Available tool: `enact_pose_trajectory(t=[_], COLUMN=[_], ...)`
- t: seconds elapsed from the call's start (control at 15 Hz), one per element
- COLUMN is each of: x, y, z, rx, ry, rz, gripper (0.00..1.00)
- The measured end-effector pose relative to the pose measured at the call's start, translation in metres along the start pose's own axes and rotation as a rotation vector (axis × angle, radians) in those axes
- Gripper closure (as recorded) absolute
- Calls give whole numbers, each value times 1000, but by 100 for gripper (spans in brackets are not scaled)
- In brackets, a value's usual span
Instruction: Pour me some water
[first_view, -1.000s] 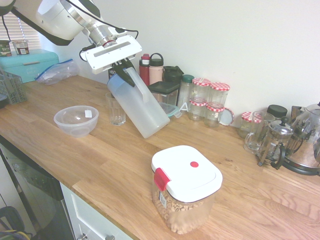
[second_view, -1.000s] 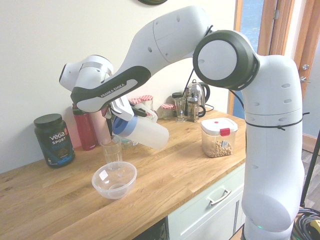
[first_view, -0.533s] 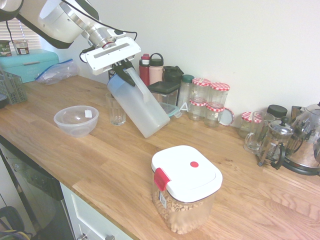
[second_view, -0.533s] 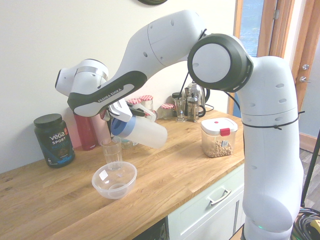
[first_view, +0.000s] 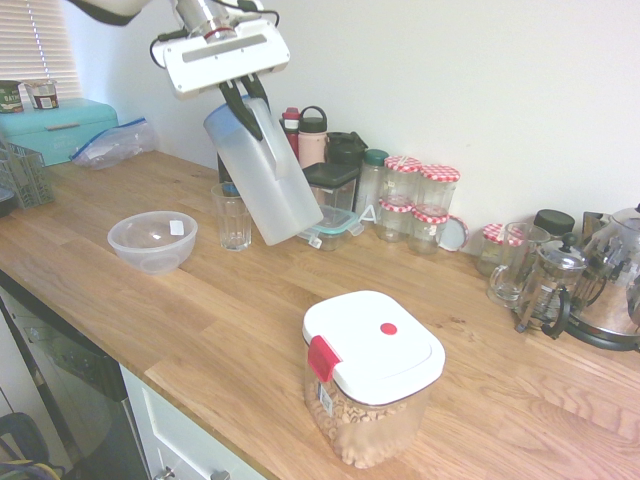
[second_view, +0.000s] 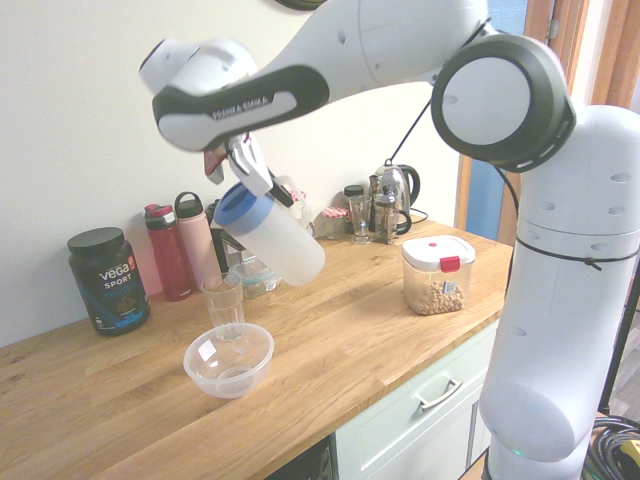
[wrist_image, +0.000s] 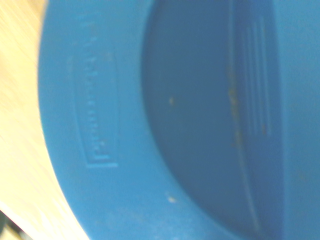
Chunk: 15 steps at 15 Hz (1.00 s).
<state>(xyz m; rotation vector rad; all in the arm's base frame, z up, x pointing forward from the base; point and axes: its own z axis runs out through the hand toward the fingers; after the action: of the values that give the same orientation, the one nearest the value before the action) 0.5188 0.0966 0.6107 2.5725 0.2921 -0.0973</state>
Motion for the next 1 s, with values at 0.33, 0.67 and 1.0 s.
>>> enact_pose_trajectory(t=[0.33,0.67,1.0], x=[-25,-28,-47], y=[101,131,149], z=[38,94,171], rx=[290,447,545], ry=[41,-6,-48], rz=[203,468,742], gripper=[100,100,100])
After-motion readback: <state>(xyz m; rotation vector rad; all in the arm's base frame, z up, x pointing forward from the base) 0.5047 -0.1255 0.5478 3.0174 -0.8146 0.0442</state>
